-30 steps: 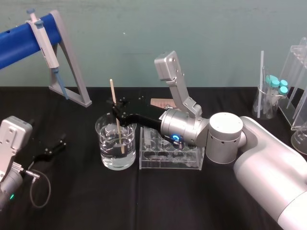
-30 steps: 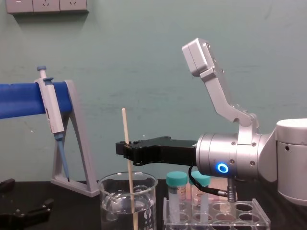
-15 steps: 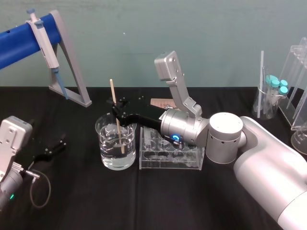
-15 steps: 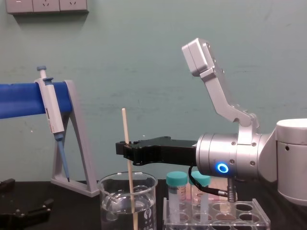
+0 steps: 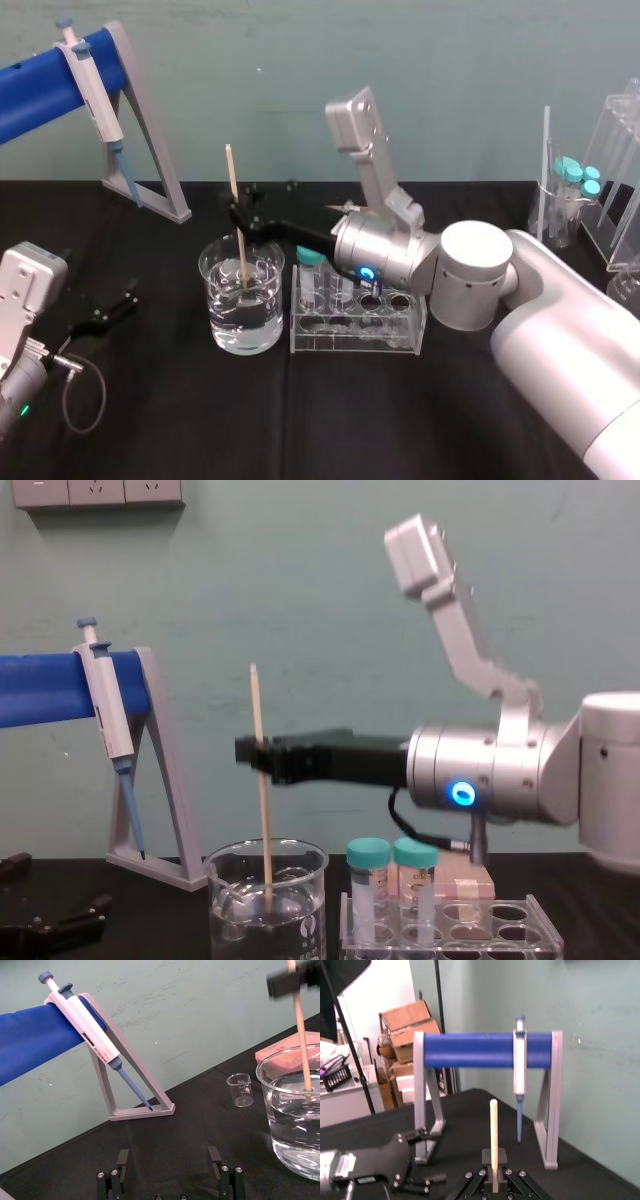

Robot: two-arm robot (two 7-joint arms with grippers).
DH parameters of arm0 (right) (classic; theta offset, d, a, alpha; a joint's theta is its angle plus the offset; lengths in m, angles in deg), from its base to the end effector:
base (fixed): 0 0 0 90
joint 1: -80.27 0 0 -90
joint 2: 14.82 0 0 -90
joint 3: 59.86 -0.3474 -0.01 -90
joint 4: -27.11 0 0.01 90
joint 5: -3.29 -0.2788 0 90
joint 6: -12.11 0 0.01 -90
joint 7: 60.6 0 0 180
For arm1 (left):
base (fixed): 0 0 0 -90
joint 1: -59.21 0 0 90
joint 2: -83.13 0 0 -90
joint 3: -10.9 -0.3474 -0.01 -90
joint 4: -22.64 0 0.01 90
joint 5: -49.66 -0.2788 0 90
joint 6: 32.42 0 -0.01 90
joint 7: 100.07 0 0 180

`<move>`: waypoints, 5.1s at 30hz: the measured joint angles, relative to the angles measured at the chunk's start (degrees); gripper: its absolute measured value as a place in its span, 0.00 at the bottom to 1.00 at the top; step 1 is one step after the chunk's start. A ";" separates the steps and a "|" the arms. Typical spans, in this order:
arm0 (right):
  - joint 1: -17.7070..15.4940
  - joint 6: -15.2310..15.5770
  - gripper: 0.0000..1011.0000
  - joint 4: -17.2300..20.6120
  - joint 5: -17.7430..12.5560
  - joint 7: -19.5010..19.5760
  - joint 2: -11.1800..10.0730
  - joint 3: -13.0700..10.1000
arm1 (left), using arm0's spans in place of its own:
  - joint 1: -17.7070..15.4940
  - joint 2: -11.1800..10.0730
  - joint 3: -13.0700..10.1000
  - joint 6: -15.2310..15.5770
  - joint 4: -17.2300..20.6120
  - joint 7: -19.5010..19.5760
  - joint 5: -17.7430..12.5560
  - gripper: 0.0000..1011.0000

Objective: Hold the thermometer with one hand and immerse one end into the beaker, then reinsert it into the test tube rack.

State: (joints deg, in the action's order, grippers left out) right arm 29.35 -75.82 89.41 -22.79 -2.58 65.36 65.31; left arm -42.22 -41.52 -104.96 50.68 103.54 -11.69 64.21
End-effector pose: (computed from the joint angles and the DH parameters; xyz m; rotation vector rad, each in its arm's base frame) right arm 0.4865 0.0645 -0.2609 -0.0292 -0.0219 -0.5765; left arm 0.3391 0.1233 -0.3428 0.3046 -0.2850 1.2480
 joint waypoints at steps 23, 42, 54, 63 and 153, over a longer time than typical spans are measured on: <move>-3.33 9.07 0.05 28.11 -4.89 5.58 -10.93 -8.60 | 0.00 0.00 0.00 0.00 0.00 0.00 0.00 0.99; -12.35 11.75 0.05 33.99 -7.24 11.57 -20.85 -16.32 | 0.00 0.00 0.00 0.00 0.00 0.00 0.00 0.99; -14.96 10.14 0.05 27.24 -13.92 9.68 -18.69 -17.14 | 0.00 0.00 0.00 0.00 0.00 0.00 0.00 0.99; -14.34 10.80 0.05 26.07 -15.05 9.47 -19.87 -15.80 | 0.00 0.00 0.00 0.00 0.00 0.00 0.00 0.99; -11.85 4.97 0.05 10.35 -6.36 3.62 -16.17 -11.21 | 0.00 0.00 0.00 0.00 0.00 0.00 0.00 0.99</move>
State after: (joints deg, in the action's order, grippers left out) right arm 17.50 -70.85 99.76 -29.15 1.04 49.18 54.10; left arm -42.22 -41.52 -104.96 50.68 103.54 -11.69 64.21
